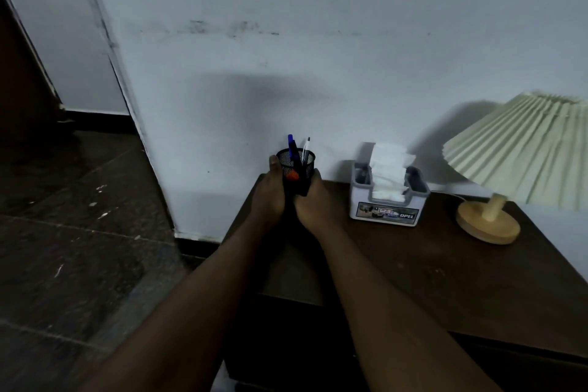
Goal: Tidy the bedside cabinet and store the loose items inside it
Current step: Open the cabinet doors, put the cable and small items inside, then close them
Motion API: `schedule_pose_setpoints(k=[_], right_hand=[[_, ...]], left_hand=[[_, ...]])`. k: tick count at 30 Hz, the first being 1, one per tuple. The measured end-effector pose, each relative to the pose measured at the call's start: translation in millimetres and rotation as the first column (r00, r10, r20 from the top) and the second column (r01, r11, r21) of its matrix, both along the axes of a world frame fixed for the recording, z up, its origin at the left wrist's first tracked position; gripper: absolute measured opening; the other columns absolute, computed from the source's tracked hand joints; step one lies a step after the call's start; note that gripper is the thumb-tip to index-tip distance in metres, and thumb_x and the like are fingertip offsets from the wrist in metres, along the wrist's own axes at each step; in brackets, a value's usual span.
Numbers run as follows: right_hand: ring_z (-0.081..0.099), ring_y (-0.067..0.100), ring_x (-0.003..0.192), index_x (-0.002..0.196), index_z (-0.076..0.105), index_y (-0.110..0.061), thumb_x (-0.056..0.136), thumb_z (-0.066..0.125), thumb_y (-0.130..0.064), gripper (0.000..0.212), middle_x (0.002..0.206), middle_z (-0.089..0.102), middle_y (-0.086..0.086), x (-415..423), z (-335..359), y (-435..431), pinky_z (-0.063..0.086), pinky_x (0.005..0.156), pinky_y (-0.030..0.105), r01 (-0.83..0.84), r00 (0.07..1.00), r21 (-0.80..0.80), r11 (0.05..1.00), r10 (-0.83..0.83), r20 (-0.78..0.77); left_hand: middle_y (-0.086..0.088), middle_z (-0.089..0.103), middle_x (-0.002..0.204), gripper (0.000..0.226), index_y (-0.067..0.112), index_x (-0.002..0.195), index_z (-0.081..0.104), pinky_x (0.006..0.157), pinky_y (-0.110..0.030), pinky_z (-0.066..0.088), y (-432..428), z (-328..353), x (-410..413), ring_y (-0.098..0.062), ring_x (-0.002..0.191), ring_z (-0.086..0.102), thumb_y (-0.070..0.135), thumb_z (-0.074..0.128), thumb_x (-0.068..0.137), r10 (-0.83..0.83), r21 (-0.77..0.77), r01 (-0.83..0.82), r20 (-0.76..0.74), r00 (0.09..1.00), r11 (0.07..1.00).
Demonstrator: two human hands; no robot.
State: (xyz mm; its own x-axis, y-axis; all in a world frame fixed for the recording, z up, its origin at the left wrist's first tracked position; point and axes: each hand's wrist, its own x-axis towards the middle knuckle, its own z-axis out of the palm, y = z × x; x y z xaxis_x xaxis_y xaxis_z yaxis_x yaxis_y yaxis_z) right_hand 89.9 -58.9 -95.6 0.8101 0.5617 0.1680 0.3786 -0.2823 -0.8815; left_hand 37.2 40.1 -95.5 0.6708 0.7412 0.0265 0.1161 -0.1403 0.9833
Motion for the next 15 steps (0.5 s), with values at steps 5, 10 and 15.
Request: schedule_pose_setpoints(k=[5,10,15], right_hand=[[0.060,0.018,0.098,0.137,0.050,-0.008,0.098,0.060,-0.014,0.041,0.123,0.066,0.007,-13.7,-1.4,-11.6,0.032,0.058,-0.007,0.013,0.998,-0.035,0.999,-0.011,0.060],[0.061,0.006,0.081,0.126,0.061,-0.004,0.095,0.062,-0.012,0.032,0.106,0.068,0.005,-21.7,-5.8,-12.5,0.035,0.059,-0.005,0.035,0.989,-0.051,0.998,-0.027,0.145],[0.066,0.017,0.098,0.121,0.064,-0.007,0.086,0.064,-0.014,0.036,0.114,0.070,0.010,-27.5,-11.0,-23.4,0.049,0.079,0.013,-0.009,0.987,-0.103,0.995,0.025,0.160]], left_hand=[[0.002,0.071,0.127,0.084,0.041,0.129,0.066,0.110,-0.040,0.044,-10.9,0.8,-18.4,-0.014,0.119,0.063,0.082,0.004,0.091,-0.032,0.116,0.033,-0.011,0.999,0.993],[-0.002,0.068,0.130,0.082,0.046,0.116,0.066,0.112,-0.043,0.042,-8.7,-7.1,-23.0,-0.019,0.121,0.062,0.091,0.006,0.083,-0.042,0.138,0.041,0.000,0.999,0.990],[-0.018,0.060,0.133,0.032,0.015,0.131,0.058,0.092,-0.003,0.030,-15.8,-7.2,-24.7,-0.029,0.125,0.057,0.029,0.037,0.111,0.011,0.323,0.003,-0.041,0.999,0.946]])
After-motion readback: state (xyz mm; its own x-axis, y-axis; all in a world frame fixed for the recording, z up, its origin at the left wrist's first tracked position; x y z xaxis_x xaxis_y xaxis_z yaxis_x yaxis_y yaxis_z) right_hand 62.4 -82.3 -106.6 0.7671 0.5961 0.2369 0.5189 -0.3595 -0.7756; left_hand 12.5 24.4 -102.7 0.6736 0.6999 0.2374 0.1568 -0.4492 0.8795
